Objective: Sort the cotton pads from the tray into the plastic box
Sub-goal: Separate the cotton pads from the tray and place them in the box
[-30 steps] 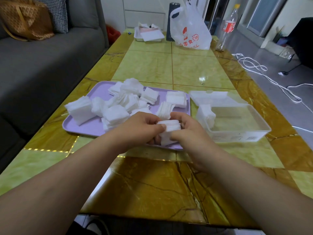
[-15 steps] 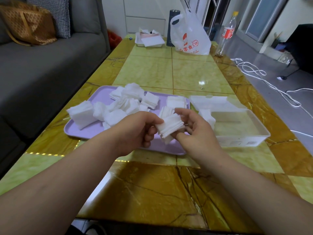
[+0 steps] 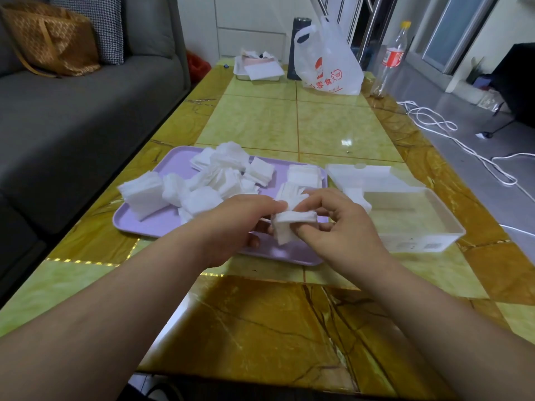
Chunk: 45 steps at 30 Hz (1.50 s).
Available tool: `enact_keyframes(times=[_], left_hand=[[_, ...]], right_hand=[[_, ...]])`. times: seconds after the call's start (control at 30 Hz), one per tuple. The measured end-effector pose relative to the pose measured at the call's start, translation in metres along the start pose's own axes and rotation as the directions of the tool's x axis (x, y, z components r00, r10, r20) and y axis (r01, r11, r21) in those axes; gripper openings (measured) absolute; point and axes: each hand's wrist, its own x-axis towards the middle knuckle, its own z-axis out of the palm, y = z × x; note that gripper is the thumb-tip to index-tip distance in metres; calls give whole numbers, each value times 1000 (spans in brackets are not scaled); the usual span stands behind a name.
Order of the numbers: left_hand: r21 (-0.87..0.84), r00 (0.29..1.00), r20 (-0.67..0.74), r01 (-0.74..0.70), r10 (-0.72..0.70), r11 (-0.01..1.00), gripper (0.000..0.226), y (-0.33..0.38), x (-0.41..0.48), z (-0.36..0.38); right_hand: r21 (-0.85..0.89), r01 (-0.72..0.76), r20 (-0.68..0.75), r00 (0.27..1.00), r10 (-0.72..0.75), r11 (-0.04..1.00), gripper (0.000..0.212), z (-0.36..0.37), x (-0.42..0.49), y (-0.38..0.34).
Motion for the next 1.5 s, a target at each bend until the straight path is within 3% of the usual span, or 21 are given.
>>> enact_keyframes(times=[0.13, 0.2, 0.27, 0.4, 0.47, 0.53, 0.67, 1.07, 1.17, 1.27, 1.4, 1.5], left_hand=[[43, 989, -112, -87, 91, 995, 13, -3, 4, -4], [102, 955, -236, -158, 178, 982, 21, -4, 8, -12], [106, 926, -274, -238, 259, 965, 24, -2, 8, -21], [-19, 950, -64, -308, 307, 951, 10, 8, -3, -24], [18, 954, 59, -295, 293, 955, 9, 9, -7, -19], [132, 947, 85, -318, 309, 939, 6, 6, -8, -11], [164, 937, -8, -344, 350, 925, 7, 2, -3, -4], [225, 929, -132, -311, 345, 923, 17, -9, 6, -4], [306, 928, -124, -300, 350, 903, 30, -10, 8, -8], [412, 957, -25, -254, 290, 875, 47, -5, 5, -12], [531, 953, 17, -266, 303, 805, 16, -8, 3, -11], [637, 962, 9, -216, 273, 740, 13, -13, 5, -7]], right_hand=[[147, -186, -6, 982, 189, 971, 19, -3, 1, 2], [203, -261, -41, 961, 274, 944, 20, -6, 3, 4], [284, -320, -56, 935, 349, 904, 18, -9, 5, 5], [418, -421, 21, 891, 454, 805, 16, -10, 7, 5], [426, -437, 54, 886, 460, 792, 18, -10, 8, 4], [426, -442, 122, 893, 434, 790, 23, -10, 9, 3], [445, -430, 243, 902, 356, 786, 26, -9, 7, -1], [545, -470, 332, 881, 336, 694, 27, -13, 6, -11], [450, -383, 261, 920, 292, 807, 25, -11, 2, -5], [372, -346, 177, 937, 300, 861, 28, -7, 2, 1], [33, -237, 155, 961, 229, 971, 25, -3, 2, 6], [-148, -184, 139, 969, 205, 972, 34, 3, -1, 8]])
